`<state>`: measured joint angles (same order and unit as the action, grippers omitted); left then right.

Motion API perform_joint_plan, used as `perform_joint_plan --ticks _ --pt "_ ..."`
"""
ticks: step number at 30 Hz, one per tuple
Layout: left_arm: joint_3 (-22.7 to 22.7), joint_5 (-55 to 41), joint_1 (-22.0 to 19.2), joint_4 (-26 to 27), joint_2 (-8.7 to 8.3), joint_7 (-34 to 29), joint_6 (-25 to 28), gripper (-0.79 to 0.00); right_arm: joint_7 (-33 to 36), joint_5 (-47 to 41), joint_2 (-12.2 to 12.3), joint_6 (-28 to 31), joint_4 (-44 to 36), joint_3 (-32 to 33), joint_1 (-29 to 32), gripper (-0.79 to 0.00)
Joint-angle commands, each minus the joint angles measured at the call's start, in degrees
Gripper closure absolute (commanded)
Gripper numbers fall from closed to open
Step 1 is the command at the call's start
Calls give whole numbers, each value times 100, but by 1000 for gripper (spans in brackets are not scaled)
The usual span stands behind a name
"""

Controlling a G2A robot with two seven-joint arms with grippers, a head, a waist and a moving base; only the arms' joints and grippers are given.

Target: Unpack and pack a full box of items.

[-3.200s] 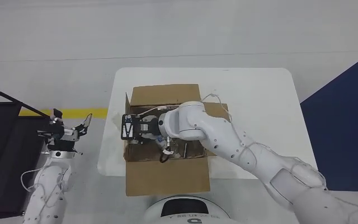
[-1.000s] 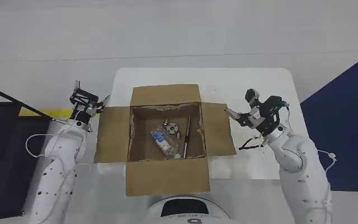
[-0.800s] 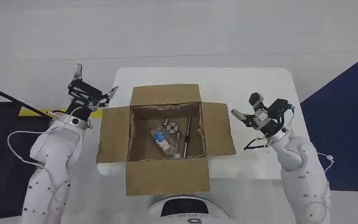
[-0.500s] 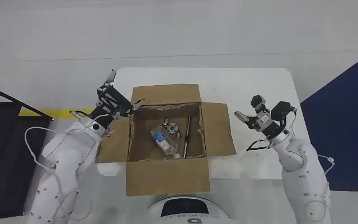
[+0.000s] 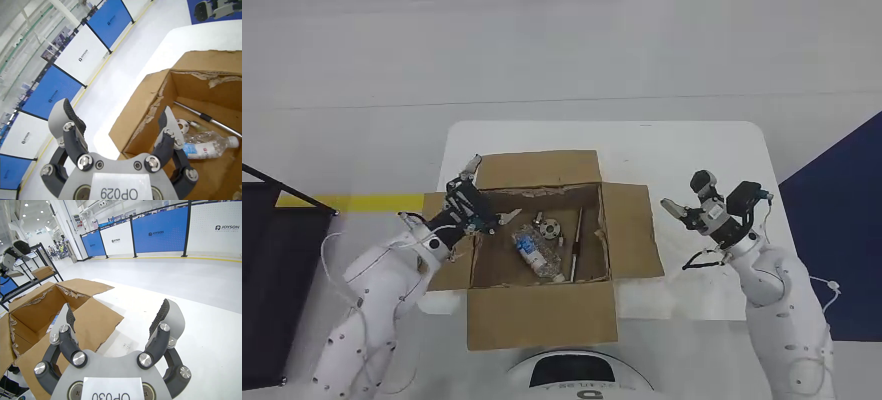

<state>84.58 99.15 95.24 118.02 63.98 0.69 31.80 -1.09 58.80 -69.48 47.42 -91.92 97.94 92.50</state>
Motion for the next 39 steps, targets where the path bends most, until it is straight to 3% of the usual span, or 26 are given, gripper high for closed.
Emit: perform_joint_plan --ticks 1,6,8,17,19,22,27,33,39 --pt "-142 421 -119 -138 -39 81 514 -785 0 0 0 0 0 0 0 -785" --pt "-488 1063 -492 -168 -125 110 1672 -785 0 0 0 0 0 0 0 -785" --pt "-521 1157 -621 -129 -148 85 1890 -785 0 0 0 0 0 0 0 -785" --pt "-459 1137 -712 -78 -158 28 1894 -785 0 0 0 0 0 0 0 -785" --pt "-532 1172 -659 -193 -171 -2 2105 -785 0 0 0 0 0 0 0 -785" --pt "-649 1588 -748 -340 -228 -130 2596 -785 0 0 0 0 0 0 0 -785" --pt "-898 1851 -880 -539 -400 -298 2620 -785 0 0 0 0 0 0 0 -785" --pt "-1641 1856 -1413 -851 -530 -925 2620 -785 0 0 0 0 0 0 0 -785" --pt "-2685 1584 -2166 -1498 -514 -1471 2620 -785 0 0 0 0 0 0 0 -785"
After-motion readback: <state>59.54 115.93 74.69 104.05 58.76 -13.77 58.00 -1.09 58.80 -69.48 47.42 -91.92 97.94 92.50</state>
